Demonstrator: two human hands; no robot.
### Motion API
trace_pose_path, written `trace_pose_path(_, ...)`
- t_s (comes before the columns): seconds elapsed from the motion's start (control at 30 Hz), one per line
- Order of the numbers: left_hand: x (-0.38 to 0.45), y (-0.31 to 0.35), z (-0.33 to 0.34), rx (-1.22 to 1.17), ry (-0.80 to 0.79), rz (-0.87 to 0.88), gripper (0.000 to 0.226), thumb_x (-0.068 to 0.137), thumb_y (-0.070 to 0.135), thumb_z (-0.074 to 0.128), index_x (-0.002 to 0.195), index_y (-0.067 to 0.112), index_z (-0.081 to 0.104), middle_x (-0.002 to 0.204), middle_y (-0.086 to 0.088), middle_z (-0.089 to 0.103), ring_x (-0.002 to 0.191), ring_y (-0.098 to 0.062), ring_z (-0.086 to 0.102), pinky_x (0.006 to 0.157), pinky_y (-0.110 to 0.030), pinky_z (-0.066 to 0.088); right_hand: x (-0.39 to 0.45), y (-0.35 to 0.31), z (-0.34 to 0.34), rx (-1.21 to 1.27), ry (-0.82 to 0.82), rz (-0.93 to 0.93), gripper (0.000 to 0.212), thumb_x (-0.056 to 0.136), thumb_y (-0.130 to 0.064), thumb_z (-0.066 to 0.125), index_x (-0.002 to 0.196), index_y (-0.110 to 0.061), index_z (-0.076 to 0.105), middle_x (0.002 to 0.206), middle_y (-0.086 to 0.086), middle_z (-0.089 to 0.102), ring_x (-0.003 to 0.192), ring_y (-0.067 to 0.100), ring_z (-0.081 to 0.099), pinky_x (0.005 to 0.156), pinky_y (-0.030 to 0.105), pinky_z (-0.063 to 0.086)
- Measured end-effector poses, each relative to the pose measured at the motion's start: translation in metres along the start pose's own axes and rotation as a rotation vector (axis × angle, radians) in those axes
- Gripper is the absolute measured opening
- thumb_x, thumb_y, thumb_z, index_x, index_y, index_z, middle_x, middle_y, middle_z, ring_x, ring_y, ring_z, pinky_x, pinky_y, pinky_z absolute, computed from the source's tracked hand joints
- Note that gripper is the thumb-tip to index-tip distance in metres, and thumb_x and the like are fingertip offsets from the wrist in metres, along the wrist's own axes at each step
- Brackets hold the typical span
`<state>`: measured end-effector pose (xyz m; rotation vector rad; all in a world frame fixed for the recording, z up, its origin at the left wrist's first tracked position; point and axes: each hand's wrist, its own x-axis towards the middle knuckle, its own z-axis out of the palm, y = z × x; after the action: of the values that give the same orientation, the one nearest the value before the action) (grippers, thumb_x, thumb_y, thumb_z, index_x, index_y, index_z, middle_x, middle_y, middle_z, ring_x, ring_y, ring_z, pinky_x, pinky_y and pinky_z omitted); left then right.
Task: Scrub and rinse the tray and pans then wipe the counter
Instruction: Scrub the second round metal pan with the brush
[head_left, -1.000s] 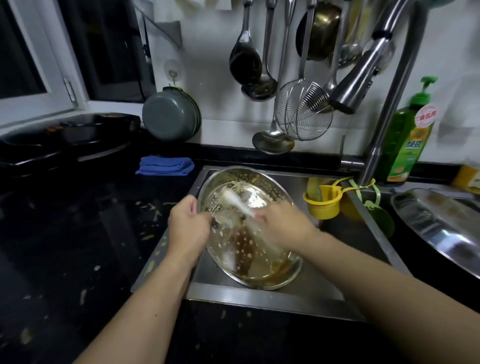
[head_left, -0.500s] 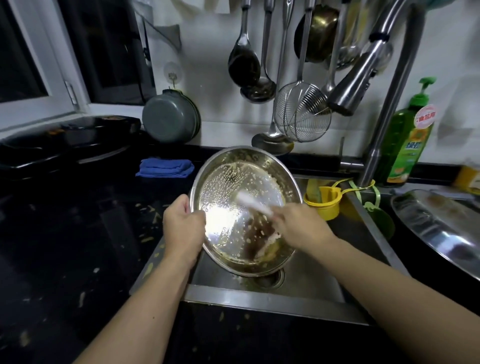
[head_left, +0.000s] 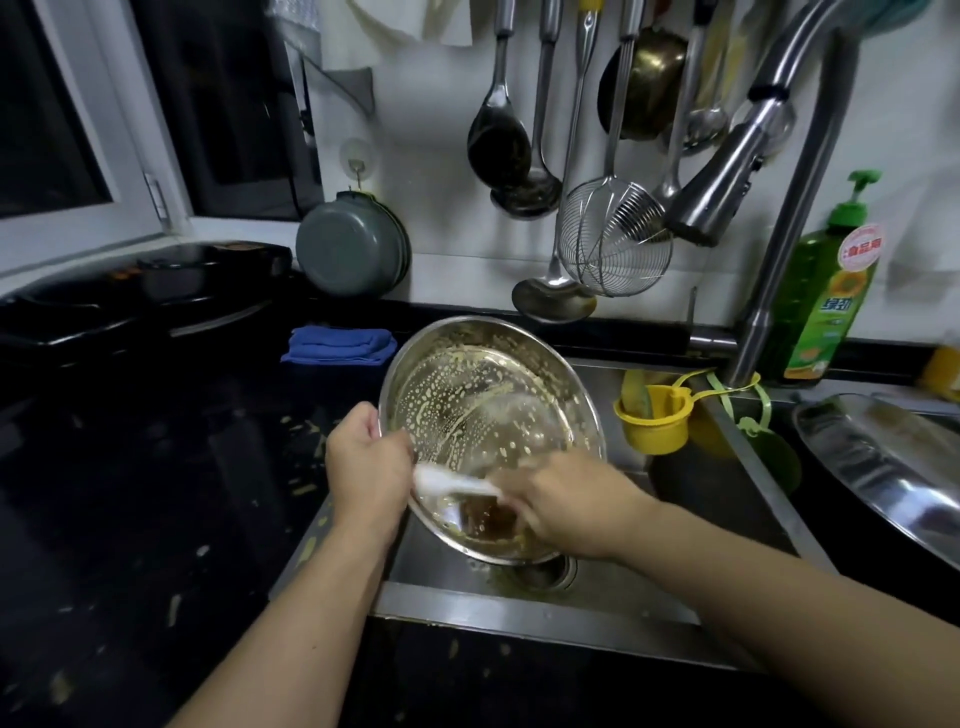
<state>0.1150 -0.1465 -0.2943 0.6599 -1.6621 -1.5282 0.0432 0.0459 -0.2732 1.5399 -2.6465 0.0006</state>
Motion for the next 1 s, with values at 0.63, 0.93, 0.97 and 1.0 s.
trace_pose_path(0.63,0.003,-0.002,-0.003,-0.015,0.114,-0.043,0.023,0.072,-0.008,0.059,0.072,-0.002,0.037,0.067,-0.007,0.047,0.062,-0.018,0.044,0.055,-0.036,0.035,0.0,0.03,-0.006,0.05,-0.027,0.378,0.026,0.101,-0.031,0.042,0.097,-0.02,0.065,0.09,0.006,0.065,0.082,0.028,0.063,0.065,0.035,0.047)
trace_pose_path(0.93,-0.002,0.005,-0.002,0.007,0.225,-0.002,0.028,0.085,-0.002,0.058,0.066,0.012,0.043,0.063,0.002,0.047,0.058,-0.015,0.04,0.054,-0.032,0.032,-0.009,0.07,-0.011,0.412,0.393,0.642,0.028,0.102,-0.037,0.049,0.087,-0.02,0.065,0.074,0.0,0.063,0.072,0.021,0.061,0.065,0.036,0.051)
trace_pose_path(0.97,-0.002,0.006,-0.002,0.012,0.224,0.001,0.027,0.085,-0.002,0.057,0.067,0.012,0.043,0.063,0.003,0.046,0.057,-0.014,0.039,0.054,-0.032,0.031,-0.009,0.072,-0.007,0.569,0.449,0.711,0.028,0.1,-0.037,0.054,0.083,-0.018,0.065,0.072,0.0,0.063,0.07,0.02,0.06,0.063,0.034,0.048)
trace_pose_path(1.0,-0.002,0.007,-0.002,0.02,0.215,0.001,0.024,0.086,-0.002,0.057,0.068,0.009,0.044,0.064,0.001,0.047,0.058,-0.015,0.041,0.054,-0.032,0.032,-0.012,0.071,-0.002,0.678,0.466,0.765,0.03,0.098,-0.037,0.058,0.079,-0.015,0.064,0.071,0.002,0.063,0.069,0.02,0.059,0.062,0.033,0.045)
